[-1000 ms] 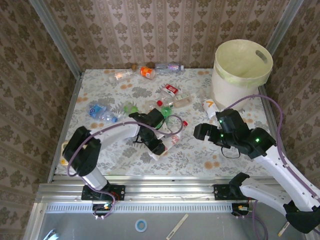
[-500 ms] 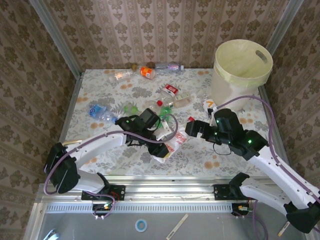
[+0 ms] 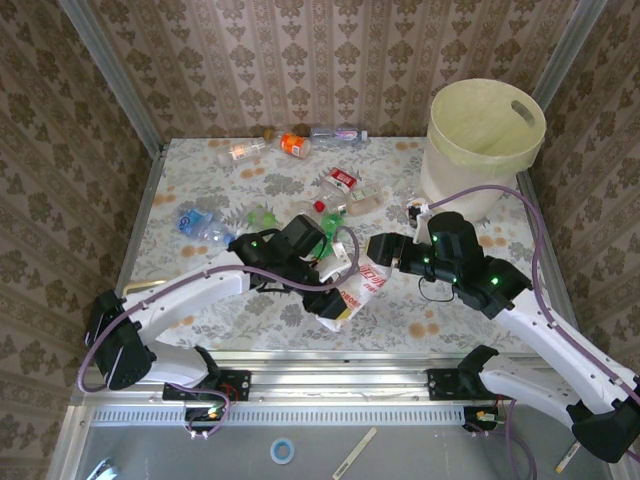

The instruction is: Throw the plastic bottles in the bin

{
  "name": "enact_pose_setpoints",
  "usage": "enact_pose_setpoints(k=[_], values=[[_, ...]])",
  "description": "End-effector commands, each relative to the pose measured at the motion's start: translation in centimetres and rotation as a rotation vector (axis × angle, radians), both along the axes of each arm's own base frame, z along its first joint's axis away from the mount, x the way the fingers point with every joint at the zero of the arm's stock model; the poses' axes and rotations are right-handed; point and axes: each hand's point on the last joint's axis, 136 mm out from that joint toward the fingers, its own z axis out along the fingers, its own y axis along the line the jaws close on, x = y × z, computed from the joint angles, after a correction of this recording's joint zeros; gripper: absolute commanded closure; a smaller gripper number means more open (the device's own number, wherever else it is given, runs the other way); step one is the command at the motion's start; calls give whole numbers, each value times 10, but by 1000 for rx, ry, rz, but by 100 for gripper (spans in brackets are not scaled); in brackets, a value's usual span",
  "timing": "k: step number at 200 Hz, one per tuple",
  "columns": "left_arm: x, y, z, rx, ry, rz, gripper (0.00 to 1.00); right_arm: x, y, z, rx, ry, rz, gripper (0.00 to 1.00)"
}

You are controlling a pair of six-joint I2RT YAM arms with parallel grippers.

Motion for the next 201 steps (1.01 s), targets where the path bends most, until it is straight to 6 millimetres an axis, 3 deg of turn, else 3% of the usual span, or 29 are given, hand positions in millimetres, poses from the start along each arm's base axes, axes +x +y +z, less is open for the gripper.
enact_pose_setpoints(k=[1, 25, 55, 67, 83, 101, 121, 164, 201], values=[[-8, -9, 30, -91, -22, -46, 73, 0, 1, -4, 1, 11, -7, 35], [-9, -10, 31, -97, -23, -51, 72, -2, 0, -3, 6, 13, -9, 45], [-6, -12, 34, -101, -37, -38, 69, -5, -3, 7, 16, 8, -15, 76], [-3, -12, 36, -106, -53, -21, 58, -6, -4, 12, 16, 6, -14, 86], [5, -14, 44, -136, -74, 19, 32, -7, -7, 20, 9, -3, -18, 95], [22, -11, 54, -169, -132, 101, 15, -8, -12, 30, -10, -16, -31, 97], [45, -2, 79, -236, -211, 218, 1, -5, -20, 47, -34, -49, -62, 98], [75, 35, 150, -415, -381, 436, 0, 3, -37, 107, -107, -199, -111, 100], [83, 68, 181, -468, -491, 568, 0, 16, -61, 189, -223, -437, -192, 100]])
